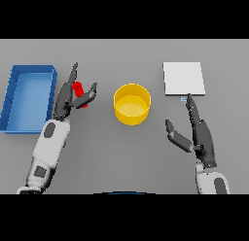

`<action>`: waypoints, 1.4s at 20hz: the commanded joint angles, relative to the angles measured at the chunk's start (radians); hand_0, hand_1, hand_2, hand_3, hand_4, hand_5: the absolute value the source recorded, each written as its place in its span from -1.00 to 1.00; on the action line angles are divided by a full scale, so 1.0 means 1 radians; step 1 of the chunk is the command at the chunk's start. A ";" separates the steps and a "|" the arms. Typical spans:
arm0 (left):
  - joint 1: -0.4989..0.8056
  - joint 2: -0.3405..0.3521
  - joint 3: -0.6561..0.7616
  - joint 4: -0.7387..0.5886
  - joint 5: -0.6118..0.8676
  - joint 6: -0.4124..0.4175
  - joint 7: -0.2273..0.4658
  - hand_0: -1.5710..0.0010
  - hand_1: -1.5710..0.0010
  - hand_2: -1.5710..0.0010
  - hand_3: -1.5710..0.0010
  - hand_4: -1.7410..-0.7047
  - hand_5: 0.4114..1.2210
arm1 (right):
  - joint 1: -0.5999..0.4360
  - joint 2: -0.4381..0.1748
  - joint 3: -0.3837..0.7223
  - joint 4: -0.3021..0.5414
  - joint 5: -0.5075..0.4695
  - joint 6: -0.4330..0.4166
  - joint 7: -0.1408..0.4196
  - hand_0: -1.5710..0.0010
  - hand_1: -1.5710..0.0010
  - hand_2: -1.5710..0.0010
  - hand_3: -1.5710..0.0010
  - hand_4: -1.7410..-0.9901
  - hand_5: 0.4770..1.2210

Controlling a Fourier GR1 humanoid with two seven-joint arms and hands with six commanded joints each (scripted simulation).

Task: Pick up the red beaker and tilt it to pour out 1 green nut into yellow bowl. Pick up the yellow bowl and place it on the metallic measuring scale.

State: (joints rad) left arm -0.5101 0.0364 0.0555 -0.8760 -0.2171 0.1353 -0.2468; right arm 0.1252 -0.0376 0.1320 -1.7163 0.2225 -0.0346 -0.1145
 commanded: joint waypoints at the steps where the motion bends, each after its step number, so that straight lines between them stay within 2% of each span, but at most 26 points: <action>1: -0.010 -0.010 0.004 0.021 0.002 0.006 -0.016 1.00 1.00 1.00 1.00 -0.09 -0.31 | -0.023 0.004 -0.004 0.017 0.001 -0.006 0.014 1.00 1.00 1.00 1.00 0.27 -0.42; 2: -0.020 -0.016 0.014 0.036 0.004 0.022 -0.036 1.00 0.97 0.95 1.00 -0.14 -0.25 | -0.029 0.004 -0.007 0.023 0.005 -0.012 0.009 1.00 1.00 1.00 1.00 0.28 -0.42; 3: -0.026 -0.020 0.021 0.046 0.005 0.038 -0.061 0.88 0.82 0.81 0.94 -0.19 -0.19 | -0.020 0.000 -0.006 0.013 0.009 -0.013 -0.003 1.00 1.00 1.00 1.00 0.29 -0.43; 4: -0.034 -0.034 0.026 0.064 0.005 0.057 -0.072 0.59 0.54 0.54 0.72 -0.25 -0.11 | -0.014 -0.001 -0.004 0.011 0.013 -0.015 -0.008 1.00 1.00 1.00 1.00 0.30 -0.43; 5: -0.041 -0.035 0.040 0.086 0.011 0.065 -0.070 0.27 0.23 0.24 0.46 -0.39 0.11 | -0.017 -0.001 -0.005 0.010 0.012 -0.014 -0.007 1.00 1.00 1.00 1.00 0.32 -0.43; 7: -0.043 -0.031 0.041 0.095 0.007 0.060 -0.092 -0.19 -0.21 -0.21 0.03 -0.59 0.43 | -0.030 0.002 -0.004 0.015 0.019 -0.020 0.008 1.00 1.00 1.00 1.00 0.33 -0.41; 9: -0.044 -0.044 0.041 0.104 0.012 0.058 -0.135 -0.48 -0.50 -0.49 -0.27 -0.73 0.64 | -0.028 0.010 0.002 0.023 0.022 -0.021 0.008 1.00 1.00 1.00 1.00 0.35 -0.43; 10: -0.053 -0.045 0.043 0.115 0.013 0.063 -0.132 -0.58 -0.60 -0.60 -0.42 -0.67 0.71 | -0.035 0.004 -0.007 0.031 0.016 -0.019 0.004 1.00 1.00 1.00 1.00 0.35 -0.44; 11: -0.055 -0.050 0.048 0.120 0.020 0.066 -0.143 -0.67 -0.68 -0.68 -0.53 -0.74 0.75 | -0.042 -0.002 -0.015 0.030 0.003 -0.014 0.004 1.00 1.00 1.00 1.00 0.36 -0.44; 14: -0.071 -0.042 0.058 0.107 0.037 0.067 -0.129 -0.83 -0.84 -0.83 -0.76 -0.87 0.77 | -0.051 0.001 -0.009 0.031 0.018 -0.022 0.008 1.00 1.00 1.00 1.00 0.45 -0.47; 17: -0.074 -0.029 0.038 0.063 0.022 0.081 -0.105 -0.91 -0.92 -0.92 -0.88 -0.93 0.77 | -0.041 0.005 0.001 0.034 0.036 -0.030 -0.004 1.00 1.00 1.00 1.00 0.55 -0.50; 22: -0.090 0.050 -0.071 -0.053 -0.080 0.047 -0.019 -0.97 -0.97 -0.97 -0.96 -0.98 0.78 | -0.029 0.007 0.017 0.034 0.088 -0.059 -0.014 1.00 1.00 1.00 1.00 0.70 -0.52; 25: -0.128 0.115 -0.189 -0.085 -0.223 0.024 0.069 -0.99 -0.99 -0.99 -0.98 -0.99 0.79 | -0.036 -0.013 0.003 0.042 0.083 -0.054 -0.018 1.00 1.00 1.00 1.00 0.73 -0.51; 26: -0.131 0.124 -0.213 -0.098 -0.251 0.013 0.089 -0.99 -0.99 -0.99 -0.98 -0.99 0.78 | -0.032 -0.012 0.002 0.019 0.069 -0.049 -0.020 1.00 1.00 1.00 1.00 0.73 -0.50; 28: -0.130 0.132 -0.244 -0.122 -0.287 -0.006 0.119 -0.99 -0.99 -0.99 -0.98 -0.99 0.76 | -0.028 -0.014 0.003 0.024 0.064 -0.039 -0.023 1.00 1.00 1.00 1.00 0.73 -0.49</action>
State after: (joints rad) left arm -0.6402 0.1678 -0.1883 -0.9979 -0.5045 0.1283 -0.1290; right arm 0.0968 -0.0517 0.1349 -1.6924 0.2868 -0.0737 -0.1367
